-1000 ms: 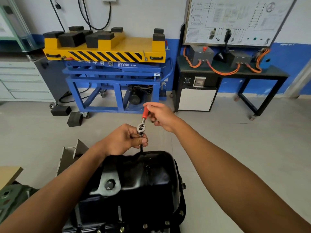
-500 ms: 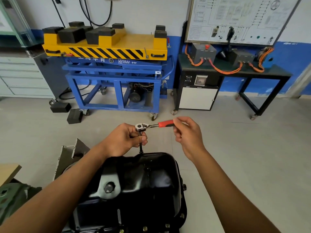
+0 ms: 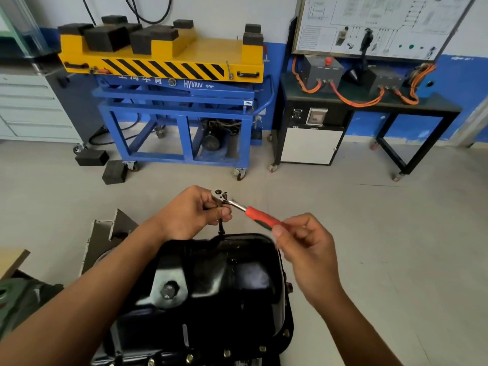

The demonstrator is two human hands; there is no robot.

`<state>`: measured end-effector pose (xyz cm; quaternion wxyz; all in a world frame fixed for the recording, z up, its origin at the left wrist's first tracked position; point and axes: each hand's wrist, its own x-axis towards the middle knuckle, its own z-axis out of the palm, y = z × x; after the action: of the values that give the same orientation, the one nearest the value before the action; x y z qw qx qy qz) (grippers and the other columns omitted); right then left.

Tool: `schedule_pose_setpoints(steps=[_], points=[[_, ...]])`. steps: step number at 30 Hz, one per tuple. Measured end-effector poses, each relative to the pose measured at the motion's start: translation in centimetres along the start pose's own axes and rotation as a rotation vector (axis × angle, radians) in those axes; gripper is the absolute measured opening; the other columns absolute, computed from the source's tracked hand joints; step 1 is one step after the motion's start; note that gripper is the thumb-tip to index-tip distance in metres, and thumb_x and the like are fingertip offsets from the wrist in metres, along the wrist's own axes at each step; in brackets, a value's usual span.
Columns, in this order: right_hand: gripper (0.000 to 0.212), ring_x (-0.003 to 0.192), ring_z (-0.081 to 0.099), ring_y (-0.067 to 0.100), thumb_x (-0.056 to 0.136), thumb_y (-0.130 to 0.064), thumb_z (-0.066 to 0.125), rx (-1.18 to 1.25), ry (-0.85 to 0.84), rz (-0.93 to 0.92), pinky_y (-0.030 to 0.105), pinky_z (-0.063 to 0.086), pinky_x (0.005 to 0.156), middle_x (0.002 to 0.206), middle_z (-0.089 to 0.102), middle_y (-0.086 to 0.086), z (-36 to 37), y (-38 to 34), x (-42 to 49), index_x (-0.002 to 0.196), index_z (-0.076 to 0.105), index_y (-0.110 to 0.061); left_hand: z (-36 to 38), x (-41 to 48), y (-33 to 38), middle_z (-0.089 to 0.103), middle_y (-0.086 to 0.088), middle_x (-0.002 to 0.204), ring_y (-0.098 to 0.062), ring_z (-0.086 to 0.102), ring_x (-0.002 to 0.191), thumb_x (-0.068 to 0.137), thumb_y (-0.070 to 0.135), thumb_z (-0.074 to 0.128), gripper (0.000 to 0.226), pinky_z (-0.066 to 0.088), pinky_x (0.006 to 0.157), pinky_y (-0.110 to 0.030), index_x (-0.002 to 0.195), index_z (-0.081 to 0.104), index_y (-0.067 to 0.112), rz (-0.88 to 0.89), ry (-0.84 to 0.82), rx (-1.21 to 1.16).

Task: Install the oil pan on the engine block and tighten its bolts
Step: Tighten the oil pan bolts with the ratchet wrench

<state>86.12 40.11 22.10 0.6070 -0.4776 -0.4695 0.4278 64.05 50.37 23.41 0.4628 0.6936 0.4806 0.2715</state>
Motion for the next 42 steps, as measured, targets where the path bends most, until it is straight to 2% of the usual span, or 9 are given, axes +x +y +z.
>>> schedule_pose_setpoints(steps=[3, 6, 17, 22, 26, 30, 34, 38, 42], points=[[0.003, 0.049, 0.043, 0.009, 0.093, -0.004, 0.065, 0.031, 0.062, 0.069, 0.018, 0.035, 0.046, 0.057, 0.058, -0.001, -0.7, 0.5, 3.2, 0.091, 0.063, -0.006, -0.1, 0.2, -0.2, 0.077, 0.004, 0.083, -0.003, 0.072, 0.083, 0.094, 0.003, 0.065, 0.01, 0.058, 0.078, -0.02, 0.095, 0.073, -0.003, -0.015, -0.047, -0.024], [0.006, 0.052, 0.044, 0.011, 0.096, -0.009, 0.062, 0.013, 0.046, 0.155, 0.02, 0.033, 0.046, 0.06, 0.059, 0.0, -0.7, 0.6, 6.5, 0.1, 0.067, -0.008, 0.0, 0.2, -0.1, 0.076, 0.004, 0.081, -0.002, 0.07, 0.081, 0.094, 0.002, 0.064, 0.009, 0.056, 0.074, -0.017, 0.092, 0.073, 0.004, -0.006, -0.083, -0.034], [0.021, 0.057, 0.048, 0.012, 0.102, -0.023, 0.054, -0.213, -0.219, 0.286, 0.023, 0.032, 0.048, 0.079, 0.067, 0.007, 6.3, 0.6, 16.0, 0.112, 0.071, -0.02, -0.3, 0.1, 0.1, 0.075, -0.018, 0.095, -0.006, 0.069, 0.082, 0.095, 0.004, 0.063, 0.013, 0.056, 0.077, -0.019, 0.091, 0.074, 0.01, 0.019, -0.119, -0.015], [0.023, 0.057, 0.049, 0.012, 0.103, -0.027, 0.049, -0.218, -0.346, 0.327, 0.023, 0.035, 0.05, 0.081, 0.066, 0.005, 9.0, 0.7, 17.0, 0.109, 0.072, -0.025, -0.5, 0.0, 0.0, 0.076, -0.014, 0.094, -0.009, 0.071, 0.085, 0.095, 0.004, 0.064, 0.012, 0.057, 0.078, -0.021, 0.092, 0.075, 0.009, 0.024, -0.126, -0.001], [0.02, 0.054, 0.047, 0.012, 0.102, -0.025, 0.051, -0.153, -0.247, 0.293, 0.022, 0.034, 0.046, 0.073, 0.067, 0.004, 8.0, 1.2, 16.3, 0.104, 0.071, -0.022, -0.2, -0.2, 0.1, 0.075, -0.015, 0.094, -0.014, 0.07, 0.085, 0.096, 0.002, 0.063, 0.015, 0.058, 0.078, -0.024, 0.09, 0.076, 0.007, 0.03, -0.07, 0.027], [0.015, 0.051, 0.044, 0.01, 0.099, -0.02, 0.056, -0.073, -0.033, 0.23, 0.02, 0.033, 0.043, 0.061, 0.061, 0.0, 5.0, 1.7, 14.3, 0.096, 0.07, -0.015, -0.2, 0.0, 0.2, 0.076, -0.009, 0.091, -0.036, 0.068, 0.088, 0.094, 0.003, 0.065, 0.016, 0.057, 0.08, -0.038, 0.08, 0.074, 0.0, 0.03, 0.019, 0.07], [0.006, 0.051, 0.043, 0.011, 0.094, -0.014, 0.064, 0.098, 0.114, 0.199, 0.022, 0.033, 0.044, 0.056, 0.055, -0.001, 2.2, 1.2, 10.2, 0.088, 0.064, -0.014, -0.1, 0.2, 0.0, 0.076, -0.005, 0.087, -0.035, 0.069, 0.089, 0.094, 0.005, 0.067, 0.016, 0.058, 0.078, -0.037, 0.084, 0.074, -0.005, 0.031, 0.05, 0.106], [0.024, 0.049, 0.039, 0.012, 0.08, -0.021, 0.074, 0.113, 0.079, 0.085, 0.022, 0.033, 0.046, 0.053, 0.049, -0.001, 1.2, 0.2, 4.4, 0.065, 0.057, -0.026, 0.0, 0.3, -0.2, 0.076, -0.013, 0.084, -0.03, 0.072, 0.085, 0.094, 0.011, 0.069, 0.014, 0.061, 0.077, -0.036, 0.089, 0.076, 0.001, 0.025, 0.091, 0.115], [0.029, 0.052, 0.051, 0.019, 0.071, -0.037, 0.083, -0.059, -0.03, 0.028, 0.023, 0.045, 0.051, 0.057, 0.057, 0.012, 1.0, -0.7, -0.7, 0.066, 0.058, -0.025, 0.0, 0.4, -0.3, 0.075, -0.014, 0.077, -0.025, 0.071, 0.072, 0.086, 0.017, 0.077, 0.016, 0.06, 0.073, -0.039, 0.089, 0.078, 0.001, 0.022, 0.108, 0.106]])
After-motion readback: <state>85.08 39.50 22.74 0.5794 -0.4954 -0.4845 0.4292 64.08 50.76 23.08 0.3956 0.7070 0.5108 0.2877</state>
